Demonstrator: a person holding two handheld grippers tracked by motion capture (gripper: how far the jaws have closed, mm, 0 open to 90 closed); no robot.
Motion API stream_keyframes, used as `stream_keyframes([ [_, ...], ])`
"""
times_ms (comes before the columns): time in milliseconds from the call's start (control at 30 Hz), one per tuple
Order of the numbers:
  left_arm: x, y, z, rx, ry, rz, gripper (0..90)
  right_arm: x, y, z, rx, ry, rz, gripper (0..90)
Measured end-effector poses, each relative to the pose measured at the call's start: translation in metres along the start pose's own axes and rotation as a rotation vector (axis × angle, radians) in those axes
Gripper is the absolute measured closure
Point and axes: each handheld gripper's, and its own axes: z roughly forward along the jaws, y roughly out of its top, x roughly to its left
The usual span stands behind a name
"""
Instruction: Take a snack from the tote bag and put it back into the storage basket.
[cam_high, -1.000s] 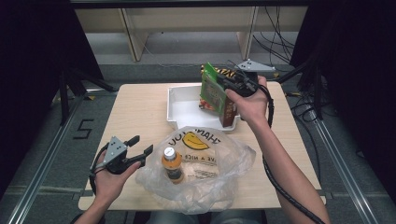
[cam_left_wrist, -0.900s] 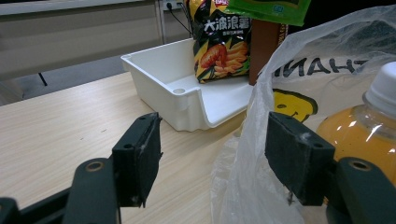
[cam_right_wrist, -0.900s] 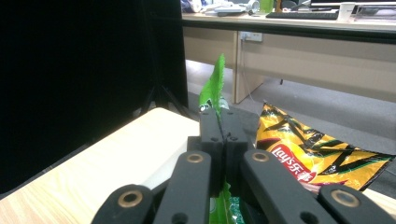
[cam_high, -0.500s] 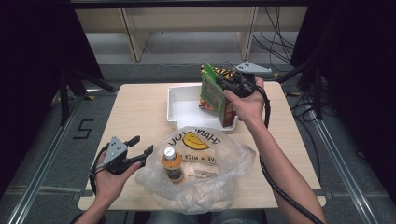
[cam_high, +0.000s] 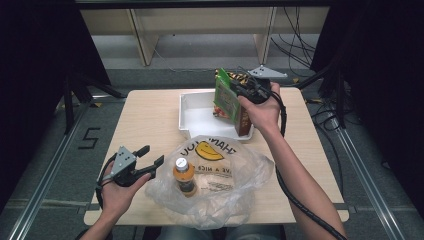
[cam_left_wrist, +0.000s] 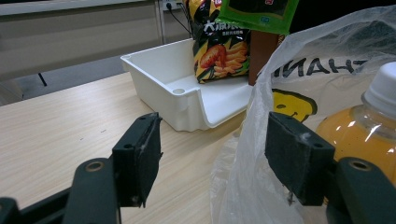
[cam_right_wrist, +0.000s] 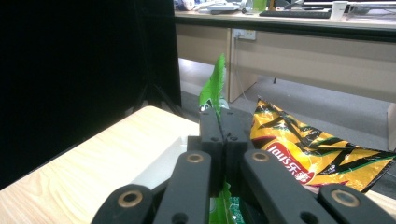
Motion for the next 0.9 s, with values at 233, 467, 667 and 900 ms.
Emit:
stream_keyframes([
  [233, 0.001, 0.0, 0.0, -0.011, -0.005, -0.002, 35.6, 0.001, -0.004, 0.009, 0.017, -0.003, -0.011, 90.0],
  [467, 0.001, 0.0, -0.001, -0.001, 0.0, -0.005, 35.5, 0.002, -0.009, 0.019, 0.039, -0.004, -0.012, 90.0],
  [667, 0.0, -0.001, 0.0, -0.001, -0.001, -0.007, 35.5, 0.001, -0.013, 0.025, 0.049, -0.005, -0.028, 90.0],
  [900, 0.0, -0.001, 0.0, -0.001, 0.0, -0.007, 35.6, -0.001, -0.018, 0.031, 0.043, -0.021, -0.048, 90.0],
])
